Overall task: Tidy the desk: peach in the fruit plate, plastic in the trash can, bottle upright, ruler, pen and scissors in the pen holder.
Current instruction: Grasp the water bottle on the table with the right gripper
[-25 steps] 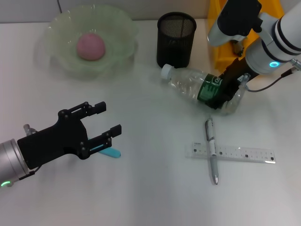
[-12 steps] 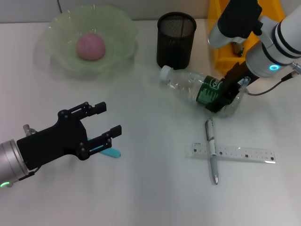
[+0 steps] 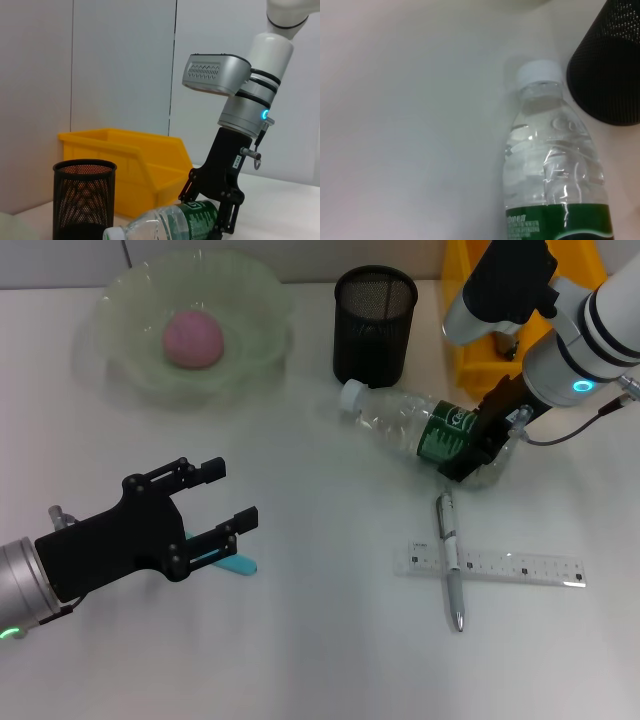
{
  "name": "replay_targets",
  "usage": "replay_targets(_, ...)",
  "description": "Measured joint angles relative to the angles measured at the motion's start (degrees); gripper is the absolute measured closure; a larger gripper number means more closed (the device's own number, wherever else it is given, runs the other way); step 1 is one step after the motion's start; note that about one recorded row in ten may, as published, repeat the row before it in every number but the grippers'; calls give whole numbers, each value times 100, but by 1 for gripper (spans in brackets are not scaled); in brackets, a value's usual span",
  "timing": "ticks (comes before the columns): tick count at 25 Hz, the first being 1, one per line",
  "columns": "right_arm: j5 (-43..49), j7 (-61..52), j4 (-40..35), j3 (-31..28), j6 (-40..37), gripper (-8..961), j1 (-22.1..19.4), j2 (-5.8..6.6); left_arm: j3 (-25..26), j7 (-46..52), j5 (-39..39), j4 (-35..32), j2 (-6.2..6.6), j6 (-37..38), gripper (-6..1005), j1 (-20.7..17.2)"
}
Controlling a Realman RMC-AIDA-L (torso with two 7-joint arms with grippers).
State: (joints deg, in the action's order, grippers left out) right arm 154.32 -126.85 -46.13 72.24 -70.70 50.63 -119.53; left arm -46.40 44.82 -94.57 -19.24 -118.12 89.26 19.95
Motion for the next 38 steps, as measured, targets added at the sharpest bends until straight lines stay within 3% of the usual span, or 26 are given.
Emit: replay_targets(38, -26, -13, 172, -1, 133, 147, 33, 1, 0, 14, 0, 0, 9, 21, 309, 7)
